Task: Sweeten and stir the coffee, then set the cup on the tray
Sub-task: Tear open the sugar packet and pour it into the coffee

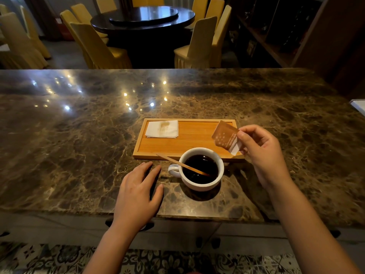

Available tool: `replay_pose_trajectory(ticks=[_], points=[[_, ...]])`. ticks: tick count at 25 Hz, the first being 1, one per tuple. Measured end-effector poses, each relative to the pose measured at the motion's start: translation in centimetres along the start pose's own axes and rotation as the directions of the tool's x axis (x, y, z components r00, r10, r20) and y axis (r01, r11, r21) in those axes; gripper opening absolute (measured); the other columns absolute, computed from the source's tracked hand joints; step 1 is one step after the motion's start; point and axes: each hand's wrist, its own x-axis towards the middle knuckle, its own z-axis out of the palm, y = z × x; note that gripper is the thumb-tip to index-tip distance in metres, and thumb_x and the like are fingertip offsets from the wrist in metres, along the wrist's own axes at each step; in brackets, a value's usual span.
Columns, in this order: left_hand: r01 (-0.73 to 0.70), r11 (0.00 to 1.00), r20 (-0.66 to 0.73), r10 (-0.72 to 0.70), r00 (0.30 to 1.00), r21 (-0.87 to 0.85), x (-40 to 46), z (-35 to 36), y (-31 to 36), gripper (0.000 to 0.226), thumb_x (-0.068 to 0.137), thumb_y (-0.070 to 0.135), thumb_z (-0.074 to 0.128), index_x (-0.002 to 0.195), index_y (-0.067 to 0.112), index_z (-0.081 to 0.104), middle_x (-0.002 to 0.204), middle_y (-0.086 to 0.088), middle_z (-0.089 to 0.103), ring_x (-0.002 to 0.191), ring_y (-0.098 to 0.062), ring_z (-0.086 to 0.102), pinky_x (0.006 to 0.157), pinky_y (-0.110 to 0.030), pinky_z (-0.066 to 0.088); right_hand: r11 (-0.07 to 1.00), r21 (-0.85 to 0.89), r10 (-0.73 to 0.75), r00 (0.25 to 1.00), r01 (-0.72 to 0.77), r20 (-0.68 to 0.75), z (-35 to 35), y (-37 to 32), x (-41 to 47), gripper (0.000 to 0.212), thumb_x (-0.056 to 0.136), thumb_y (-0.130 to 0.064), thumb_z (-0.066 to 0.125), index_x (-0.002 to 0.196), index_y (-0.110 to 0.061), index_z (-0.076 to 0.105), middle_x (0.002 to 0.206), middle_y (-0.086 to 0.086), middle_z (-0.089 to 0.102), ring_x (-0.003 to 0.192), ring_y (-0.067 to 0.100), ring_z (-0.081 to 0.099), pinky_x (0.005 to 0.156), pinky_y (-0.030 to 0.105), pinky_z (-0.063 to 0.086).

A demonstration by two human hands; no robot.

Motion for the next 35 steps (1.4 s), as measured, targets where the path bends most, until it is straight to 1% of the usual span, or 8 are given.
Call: replay_pose_trajectory(ticks=[3, 5, 12, 15, 17, 23, 29, 35], points=[[0.002, 1.0, 0.003, -0.002, 1.0, -0.004, 0.0, 0.0, 0.0, 0.053, 0.084, 0.043, 0.04, 0.129, 0.018, 0.052, 0.133, -0.009, 0.053, 0.123, -0.024, 0.046, 0.101, -0.036, 0.027, 0.99, 0.072, 0.129, 0.99, -0.124, -0.064, -0.4, 0.6, 1.2, 0.016, 0.086, -0.009, 0.06, 0.079, -0.023, 0.062, 0.085, 0.001, 0.068, 0.071, 0.011, 0.069, 0.055, 0.017, 0.055], [0.005, 1.0, 0.005, -0.005, 1.0, -0.006, 0.0, 0.0, 0.0, 0.053, 0.084, 0.043, 0.04, 0.129, 0.018, 0.052, 0.133, -0.008, 0.053, 0.123, -0.023, 0.045, 0.101, -0.036, 0.028, 0.981, -0.054, 0.18, 0.977, -0.188, -0.117, -0.4, 1.4, 2.5, 0.015, 0.084, -0.008, 0.063, 0.079, -0.022, 0.061, 0.089, 0.004, 0.066, 0.075, 0.014, 0.069, 0.055, 0.017, 0.055], [0.014, 1.0, 0.009, -0.014, 1.0, 0.002, 0.0, -0.1, 0.1, 0.053, 0.084, 0.043, 0.041, 0.129, 0.019, 0.052, 0.132, -0.008, 0.053, 0.122, -0.023, 0.047, 0.101, -0.036, 0.027, 0.811, -0.556, 0.032, 0.962, -0.183, -0.27, 0.7, 4.5, 4.9, 0.006, 0.08, -0.019, 0.066, 0.077, -0.019, 0.061, 0.081, -0.003, 0.063, 0.087, 0.022, 0.06, 0.081, 0.039, 0.045], [0.015, 1.0, 0.01, -0.015, 1.0, 0.003, 0.0, 0.0, 0.1, 0.053, 0.084, 0.043, 0.041, 0.129, 0.018, 0.052, 0.132, -0.008, 0.054, 0.121, -0.024, 0.047, 0.1, -0.037, 0.028, 0.729, -0.661, -0.021, 0.959, -0.18, -0.284, 0.7, 5.3, 5.3, 0.008, 0.08, -0.024, 0.066, 0.077, -0.018, 0.061, 0.087, 0.002, 0.067, 0.089, 0.022, 0.057, 0.083, 0.037, 0.03], [0.018, 1.0, 0.011, -0.018, 1.0, 0.001, 0.0, 0.0, 0.1, 0.053, 0.084, 0.043, 0.04, 0.129, 0.019, 0.051, 0.133, -0.008, 0.053, 0.121, -0.024, 0.047, 0.1, -0.037, 0.028, 0.719, -0.677, -0.046, 0.962, -0.155, -0.27, 0.7, 5.4, 5.7, 0.009, 0.08, -0.024, 0.066, 0.08, -0.017, 0.061, 0.088, 0.003, 0.066, 0.09, 0.022, 0.057, 0.084, 0.037, 0.032], [0.015, 1.0, 0.004, -0.015, 1.0, -0.003, 0.0, 0.2, 0.0, 0.053, 0.084, 0.044, 0.04, 0.129, 0.02, 0.051, 0.133, -0.008, 0.053, 0.122, -0.023, 0.046, 0.101, -0.037, 0.028, 0.596, -0.801, -0.183, 0.981, 0.063, -0.059, 0.0, 5.5, 5.5, 0.035, 0.086, -0.023, 0.06, 0.12, -0.016, 0.055, 0.125, 0.007, 0.059, 0.119, 0.026, 0.047, 0.1, 0.047, 0.032], [0.009, 1.0, -0.008, -0.009, 1.0, -0.013, 0.0, 0.2, 0.0, 0.052, 0.083, 0.043, 0.041, 0.129, 0.019, 0.051, 0.132, -0.008, 0.053, 0.122, -0.023, 0.046, 0.1, -0.037, 0.028, 0.475, -0.827, -0.112, 0.953, 0.301, 0.282, -0.2, 5.4, 5.8, 0.032, 0.093, -0.022, 0.049, 0.125, -0.022, 0.053, 0.136, 0.001, 0.053, 0.131, 0.019, 0.039, 0.112, 0.045, 0.017], [0.011, 0.999, -0.004, -0.011, 1.0, -0.037, 0.0, 0.1, 0.1, 0.05, 0.084, 0.038, 0.048, 0.13, 0.018, 0.051, 0.134, -0.009, 0.052, 0.124, -0.024, 0.045, 0.102, -0.038, 0.027, 0.513, -0.787, -0.115, 0.936, 0.343, 0.334, -0.8, 5.3, 5.7, 0.029, 0.094, -0.019, 0.047, 0.122, -0.019, 0.056, 0.134, 0.003, 0.055, 0.129, 0.017, 0.041, 0.113, 0.044, 0.015]])
